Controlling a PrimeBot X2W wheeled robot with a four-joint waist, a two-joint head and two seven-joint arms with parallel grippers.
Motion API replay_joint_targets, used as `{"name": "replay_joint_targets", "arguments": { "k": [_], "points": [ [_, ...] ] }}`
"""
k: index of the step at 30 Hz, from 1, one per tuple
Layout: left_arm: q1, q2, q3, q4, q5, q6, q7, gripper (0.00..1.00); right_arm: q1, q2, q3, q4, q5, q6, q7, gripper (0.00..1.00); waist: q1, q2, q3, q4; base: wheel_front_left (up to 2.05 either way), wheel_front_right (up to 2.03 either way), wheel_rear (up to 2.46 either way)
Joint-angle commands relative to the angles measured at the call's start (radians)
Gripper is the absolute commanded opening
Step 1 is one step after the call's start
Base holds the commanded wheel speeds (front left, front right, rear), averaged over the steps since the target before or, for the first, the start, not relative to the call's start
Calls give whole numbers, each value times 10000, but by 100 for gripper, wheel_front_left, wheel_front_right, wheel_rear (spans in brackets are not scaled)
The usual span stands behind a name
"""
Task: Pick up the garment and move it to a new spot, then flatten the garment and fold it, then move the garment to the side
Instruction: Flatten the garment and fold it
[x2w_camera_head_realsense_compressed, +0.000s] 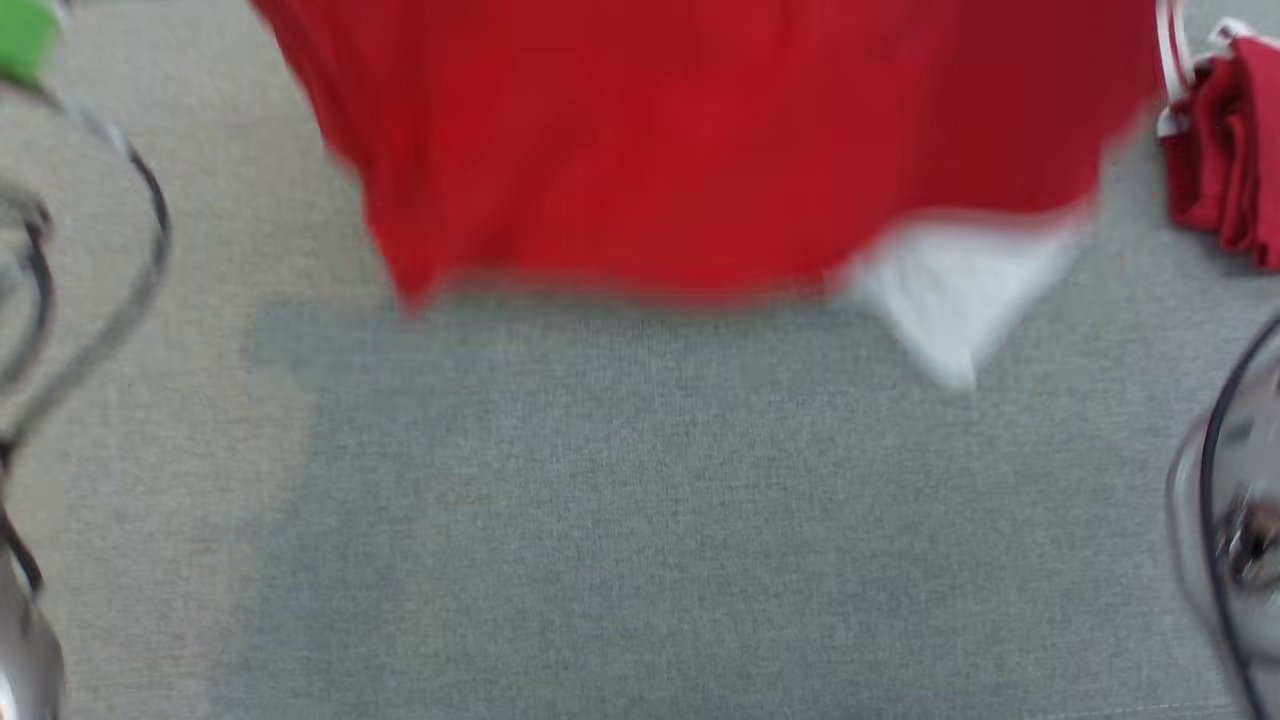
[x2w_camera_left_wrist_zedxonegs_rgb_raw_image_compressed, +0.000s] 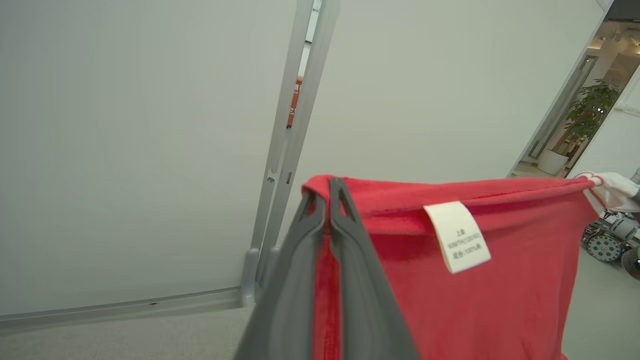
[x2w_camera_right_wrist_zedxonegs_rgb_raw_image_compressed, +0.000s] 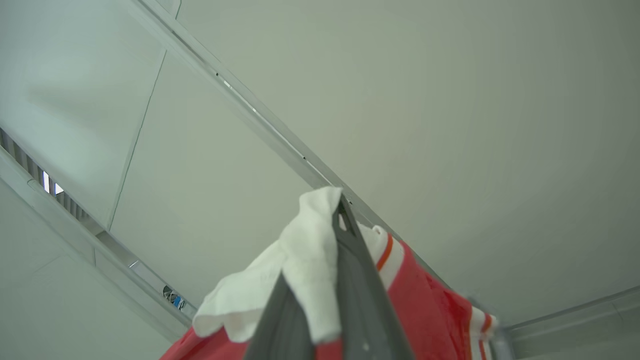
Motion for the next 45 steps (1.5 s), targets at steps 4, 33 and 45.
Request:
{"name": "replay_joint_targets", "arguments": {
  "k": [4, 33, 45],
  "points": [
    [-2578, -175, -353, 2487, 1182, -438, -1389, 0, -2885, -93, 222, 2393, -1669, -8, -1775, 0, -1, 0, 2092, -184, 0, 0, 0],
    [8242, -73, -2868, 2928, 880, -867, -5133, 0, 11840, -79, 2287, -1066, 2025, -5, -2225, 0, -1, 0, -1408, 64, 0, 0, 0],
    [12942, -323, -3107, -1255, -104, 1196, -4237, 0, 16065, -73, 2081, -2223, 2688, -7, -3360, 0, -1, 0, -1995, 525, 0, 0, 0]
  ]
}}
